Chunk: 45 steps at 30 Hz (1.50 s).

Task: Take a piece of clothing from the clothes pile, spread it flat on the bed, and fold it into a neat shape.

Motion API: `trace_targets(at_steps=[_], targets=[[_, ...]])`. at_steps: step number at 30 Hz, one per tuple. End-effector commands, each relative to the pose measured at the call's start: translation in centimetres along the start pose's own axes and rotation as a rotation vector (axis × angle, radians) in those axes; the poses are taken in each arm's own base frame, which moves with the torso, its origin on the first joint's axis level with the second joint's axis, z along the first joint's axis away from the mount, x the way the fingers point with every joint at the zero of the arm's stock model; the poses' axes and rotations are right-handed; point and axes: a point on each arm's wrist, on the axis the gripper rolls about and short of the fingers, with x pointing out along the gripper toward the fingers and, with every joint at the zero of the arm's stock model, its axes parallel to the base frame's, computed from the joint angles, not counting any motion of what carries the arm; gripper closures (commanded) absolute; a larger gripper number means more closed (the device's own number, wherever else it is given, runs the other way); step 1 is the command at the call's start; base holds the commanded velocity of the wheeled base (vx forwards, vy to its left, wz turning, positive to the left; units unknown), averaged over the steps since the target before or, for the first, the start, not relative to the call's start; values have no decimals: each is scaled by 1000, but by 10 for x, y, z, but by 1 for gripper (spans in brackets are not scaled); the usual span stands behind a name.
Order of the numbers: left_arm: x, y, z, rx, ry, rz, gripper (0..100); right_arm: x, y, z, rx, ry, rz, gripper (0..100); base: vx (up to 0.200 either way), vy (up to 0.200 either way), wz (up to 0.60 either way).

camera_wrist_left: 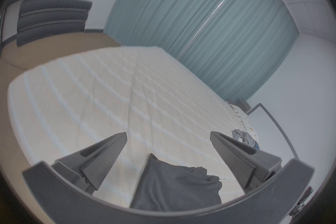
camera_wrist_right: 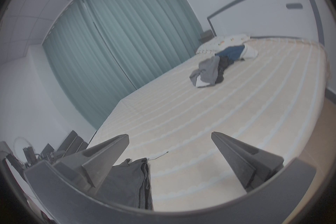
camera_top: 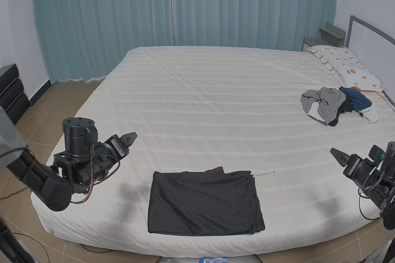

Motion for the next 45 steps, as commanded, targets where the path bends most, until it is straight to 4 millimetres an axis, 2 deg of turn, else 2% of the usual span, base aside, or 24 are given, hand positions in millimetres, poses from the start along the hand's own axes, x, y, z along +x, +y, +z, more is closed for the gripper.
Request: trace_targets(at_steps=[1, 2, 3, 6, 7, 9, 15, 20, 24, 28, 37, 42, 45], targets=[[-102, 6, 23, 153, -264, -37, 0, -98, 4, 16, -212, -197, 56, 0, 0, 0, 0], [-125, 5, 22, 178, -309, -60, 0, -118, 0, 8, -238, -193, 56, 0, 0, 0, 0], [-137, 5, 23, 187, -334, -71, 0, -127, -3, 4, -246, -190, 64, 0, 0, 0, 0], [-161, 10, 22, 214, -379, -87, 0, -150, -10, -10, -284, -176, 95, 0, 0, 0, 0], [-163, 11, 22, 220, -383, -85, 0, -153, -12, -12, -289, -173, 96, 0, 0, 0, 0], [-182, 23, 19, 266, -410, -30, 0, -175, -21, -27, -352, -160, 108, 0, 0, 0, 0], [-217, 43, 18, 317, -464, 69, 0, -202, -26, -34, -412, -158, 107, 0, 0, 0, 0], [-245, 65, 11, 338, -513, 163, 0, -207, -25, -33, -413, -171, 106, 0, 0, 0, 0], [-261, 81, 5, 341, -574, 257, 0, -209, -25, -34, -415, -191, 97, 0, 0, 0, 0], [-280, 95, -5, 396, -658, 306, 0, -212, -29, -42, -475, -238, 70, 0, 0, 0, 0], [-298, 113, -31, 395, -776, 492, 0, -209, -30, -46, -554, -243, 86, 0, 0, 0, 0], [-301, 120, -43, 395, -800, 534, 0, -220, -18, -27, -586, -248, 172, 0, 0, 0, 0], [-300, 125, -50, 400, -817, 541, 0, -218, -23, -36, -586, -225, 162, 0, 0, 0, 0]])
